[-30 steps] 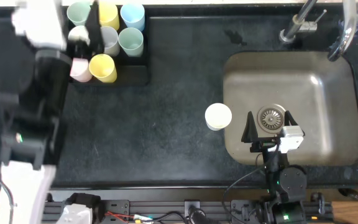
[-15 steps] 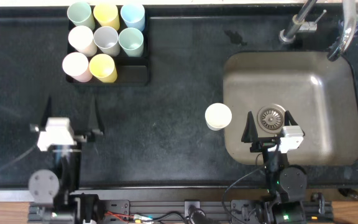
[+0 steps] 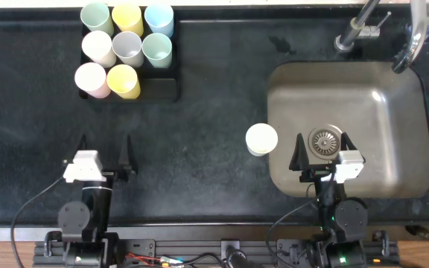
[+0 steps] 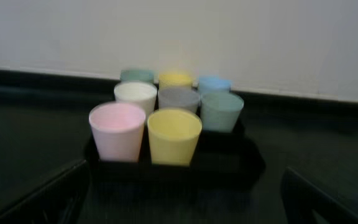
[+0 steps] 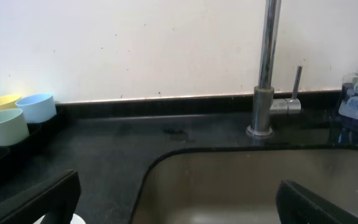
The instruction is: Store Cups
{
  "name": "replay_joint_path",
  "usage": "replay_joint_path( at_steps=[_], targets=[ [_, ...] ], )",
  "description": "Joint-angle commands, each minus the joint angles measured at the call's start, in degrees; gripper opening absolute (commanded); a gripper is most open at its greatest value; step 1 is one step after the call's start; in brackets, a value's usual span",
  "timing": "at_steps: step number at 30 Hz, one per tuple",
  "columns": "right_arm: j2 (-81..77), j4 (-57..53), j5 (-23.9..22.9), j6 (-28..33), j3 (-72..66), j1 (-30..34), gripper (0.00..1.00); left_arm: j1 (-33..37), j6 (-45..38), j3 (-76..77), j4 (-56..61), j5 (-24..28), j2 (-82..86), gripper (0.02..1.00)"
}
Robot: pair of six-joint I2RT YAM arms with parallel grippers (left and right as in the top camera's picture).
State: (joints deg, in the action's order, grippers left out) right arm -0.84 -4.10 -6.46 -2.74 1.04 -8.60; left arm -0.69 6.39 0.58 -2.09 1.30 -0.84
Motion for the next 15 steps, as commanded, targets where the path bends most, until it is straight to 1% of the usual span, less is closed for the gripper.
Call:
replay_joint_path(
  at_steps=[1,3,15],
  targets=[
    [0.6,0.3,-0.6,0.4,-0.8,0.4,0.996,-0.2,1.2,-0.1,-2.8,-0.3,0.7,1.0],
    [0.6,0.3,-0.6,0.4,-0.8,0.4,0.998,-0.2,1.2,-0.1,-2.8,-1.0,0.7,1.0],
    [0.6,0.3,-0.6,0.4,-0.8,0.4,0.998,-0.2,1.2,-0.1,-2.8,-1.0,0.7,1.0]
  ],
)
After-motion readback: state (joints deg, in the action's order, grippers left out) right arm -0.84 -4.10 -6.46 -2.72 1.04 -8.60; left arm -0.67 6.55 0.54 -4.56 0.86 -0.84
